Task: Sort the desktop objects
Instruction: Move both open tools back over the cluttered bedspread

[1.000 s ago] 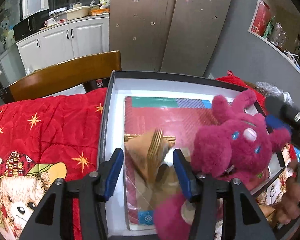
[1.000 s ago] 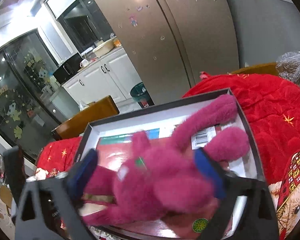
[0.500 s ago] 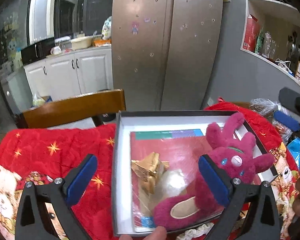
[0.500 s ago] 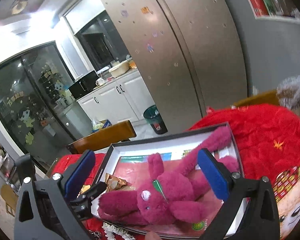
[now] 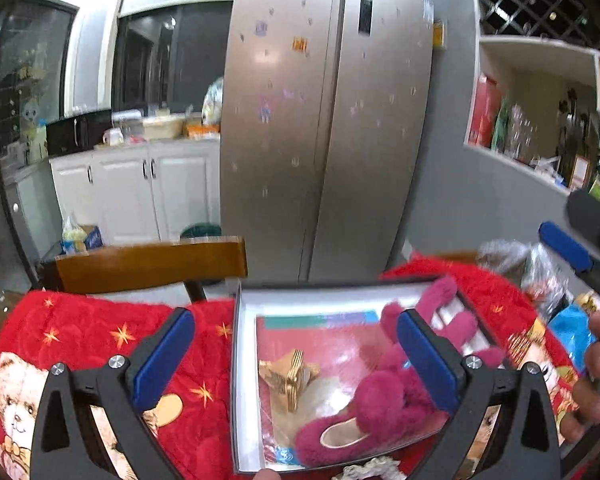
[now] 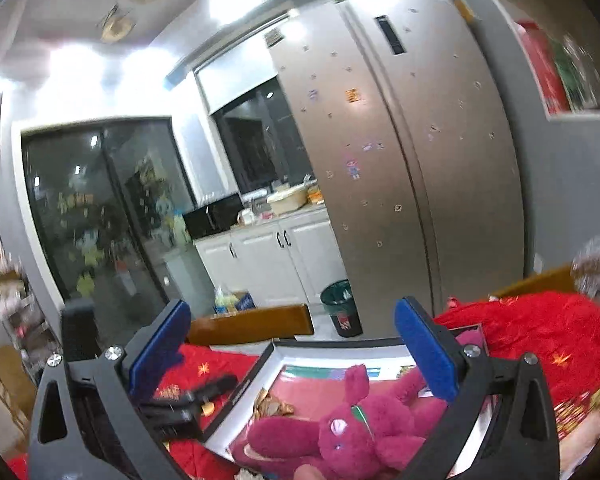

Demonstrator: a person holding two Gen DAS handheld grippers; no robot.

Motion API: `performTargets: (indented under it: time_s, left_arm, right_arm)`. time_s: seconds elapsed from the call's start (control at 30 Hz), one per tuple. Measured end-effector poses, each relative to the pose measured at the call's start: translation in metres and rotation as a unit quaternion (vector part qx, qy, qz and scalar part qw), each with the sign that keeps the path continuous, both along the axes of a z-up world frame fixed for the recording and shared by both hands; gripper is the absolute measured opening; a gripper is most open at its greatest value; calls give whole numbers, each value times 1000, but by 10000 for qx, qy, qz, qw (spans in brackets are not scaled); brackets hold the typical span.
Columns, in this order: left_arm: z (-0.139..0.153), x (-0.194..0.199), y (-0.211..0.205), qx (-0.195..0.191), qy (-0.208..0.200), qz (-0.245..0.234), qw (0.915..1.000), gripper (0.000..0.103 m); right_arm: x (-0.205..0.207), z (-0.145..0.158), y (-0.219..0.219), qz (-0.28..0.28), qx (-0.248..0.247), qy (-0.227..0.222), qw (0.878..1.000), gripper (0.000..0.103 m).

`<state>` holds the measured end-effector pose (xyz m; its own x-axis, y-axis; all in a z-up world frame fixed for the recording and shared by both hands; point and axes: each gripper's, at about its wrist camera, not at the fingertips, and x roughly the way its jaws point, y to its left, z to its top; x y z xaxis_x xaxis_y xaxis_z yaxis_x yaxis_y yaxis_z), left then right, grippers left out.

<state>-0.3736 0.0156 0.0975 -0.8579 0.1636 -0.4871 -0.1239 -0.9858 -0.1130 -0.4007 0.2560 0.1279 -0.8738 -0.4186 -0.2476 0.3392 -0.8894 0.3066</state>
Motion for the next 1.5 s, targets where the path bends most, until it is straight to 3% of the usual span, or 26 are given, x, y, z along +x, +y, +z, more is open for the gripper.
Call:
performTargets:
  time_s: [0.2,0.4,0.63,0.83,0.93,1.03,1.13,1.2,1.37,1.5]
  left_arm:
    - [28,24,-7,469,233,-138,9985,103]
    - [56,64,-21,940,303,-420,9942,103]
    - [89,133,-38,405,562,-237,9973,103]
    - [107,189,-61,317,833,-206,9958,103]
    - [92,212,-72,164,783,-75,9968,103]
    - [67,243,-86,-75,756,245,9968,103]
    - [24,271,-101,-88,304,362,9988,103]
    - [-2,281,-109,-17,-65,380,9993,103]
    - [-60,278,-114,142,-854,382,9955,103]
    - [-68,268,-106,39,-920,307,9953,103]
  right_arm:
    - [31,26,-11,-450,127,56,9989,103]
    - [84,63,-14,-348,130,590,9976,103]
    - [168,94,-35,90,246,680,9973,103]
    - [234,96,-67,700,546,710,9935,103]
    - [261,89,-76,734,612,613,9935,103]
    - [289,76,-92,260,1088,657,9916,103]
    - [315,52,-105,-129,1304,763,9884,103]
    - [328,31,-113,-84,1277,645,9897,103]
    - [322,-13,-119,431,842,165,9954,103]
    - [303,-43,-124,509,751,-375,9952,103]
